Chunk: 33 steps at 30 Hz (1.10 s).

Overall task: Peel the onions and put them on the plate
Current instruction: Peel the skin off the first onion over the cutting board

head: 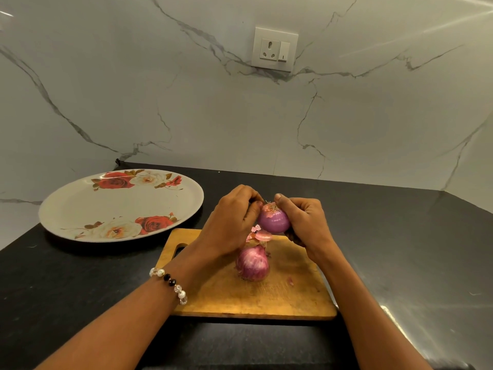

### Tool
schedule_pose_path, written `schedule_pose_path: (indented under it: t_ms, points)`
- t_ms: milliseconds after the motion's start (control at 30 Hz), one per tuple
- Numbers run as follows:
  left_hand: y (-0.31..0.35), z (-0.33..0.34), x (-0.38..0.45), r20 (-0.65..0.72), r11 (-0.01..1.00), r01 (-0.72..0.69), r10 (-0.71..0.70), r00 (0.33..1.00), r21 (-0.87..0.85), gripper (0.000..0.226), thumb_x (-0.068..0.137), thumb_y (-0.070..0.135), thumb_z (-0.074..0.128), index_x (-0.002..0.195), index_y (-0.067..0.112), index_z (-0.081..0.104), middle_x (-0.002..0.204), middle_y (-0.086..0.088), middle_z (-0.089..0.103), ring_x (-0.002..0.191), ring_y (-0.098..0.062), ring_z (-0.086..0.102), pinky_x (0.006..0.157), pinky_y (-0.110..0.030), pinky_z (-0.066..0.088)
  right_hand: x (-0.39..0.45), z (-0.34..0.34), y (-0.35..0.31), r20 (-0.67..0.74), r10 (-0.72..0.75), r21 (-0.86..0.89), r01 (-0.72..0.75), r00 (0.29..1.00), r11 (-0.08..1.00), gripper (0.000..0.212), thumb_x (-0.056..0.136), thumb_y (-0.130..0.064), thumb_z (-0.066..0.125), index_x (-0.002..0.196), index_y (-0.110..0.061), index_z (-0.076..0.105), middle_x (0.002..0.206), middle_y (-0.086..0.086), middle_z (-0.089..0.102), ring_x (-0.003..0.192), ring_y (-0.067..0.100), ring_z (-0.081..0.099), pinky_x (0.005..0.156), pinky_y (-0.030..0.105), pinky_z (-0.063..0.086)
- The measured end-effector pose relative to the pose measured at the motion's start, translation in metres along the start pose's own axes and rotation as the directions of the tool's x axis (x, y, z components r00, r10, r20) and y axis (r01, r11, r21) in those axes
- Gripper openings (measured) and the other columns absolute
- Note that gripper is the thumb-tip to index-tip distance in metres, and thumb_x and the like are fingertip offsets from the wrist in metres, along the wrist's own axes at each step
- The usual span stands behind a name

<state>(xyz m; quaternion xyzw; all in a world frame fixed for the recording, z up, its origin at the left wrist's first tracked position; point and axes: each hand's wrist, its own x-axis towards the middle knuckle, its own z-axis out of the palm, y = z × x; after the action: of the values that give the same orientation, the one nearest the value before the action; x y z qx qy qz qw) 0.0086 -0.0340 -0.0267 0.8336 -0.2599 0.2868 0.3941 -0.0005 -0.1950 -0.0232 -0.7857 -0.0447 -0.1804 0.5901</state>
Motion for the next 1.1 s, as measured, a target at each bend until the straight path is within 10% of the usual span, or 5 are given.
schedule_pose_path:
  t_ms: [733, 1100]
  points:
    - [-0.0067, -0.0049, 0.0010, 0.030, 0.973, -0.226, 0.225, 0.974, 0.042, 0.019, 0.081, 0.019, 0.070, 0.094, 0.006, 0.072, 0.087, -0.007, 0.069, 0.075, -0.011, 0.060, 0.068, -0.018, 0.051, 0.0022, -0.0008, 0.0043, -0.003, -0.100, -0.137, 0.099, 0.995, 0.986, 0.022, 0.094, -0.035, 0.062, 0.083, -0.018, 0.069, 0.077, -0.003, 0.066, 0.069, 0.017, 0.065, 0.050, 0.013, 0.050]
    - [-0.0014, -0.0028, -0.0007, 0.020, 0.993, -0.108, 0.107, 0.994, 0.051, 0.007, 0.085, 0.015, 0.067, 0.086, 0.013, 0.061, 0.084, 0.003, 0.057, 0.069, -0.008, 0.052, 0.064, -0.011, 0.043, 0.0026, -0.0001, 0.0043, 0.009, -0.094, -0.083, 0.094, 0.996, 0.992, 0.022, 0.094, -0.035, 0.063, 0.086, -0.015, 0.071, 0.081, 0.001, 0.067, 0.070, 0.017, 0.066, 0.051, 0.014, 0.049]
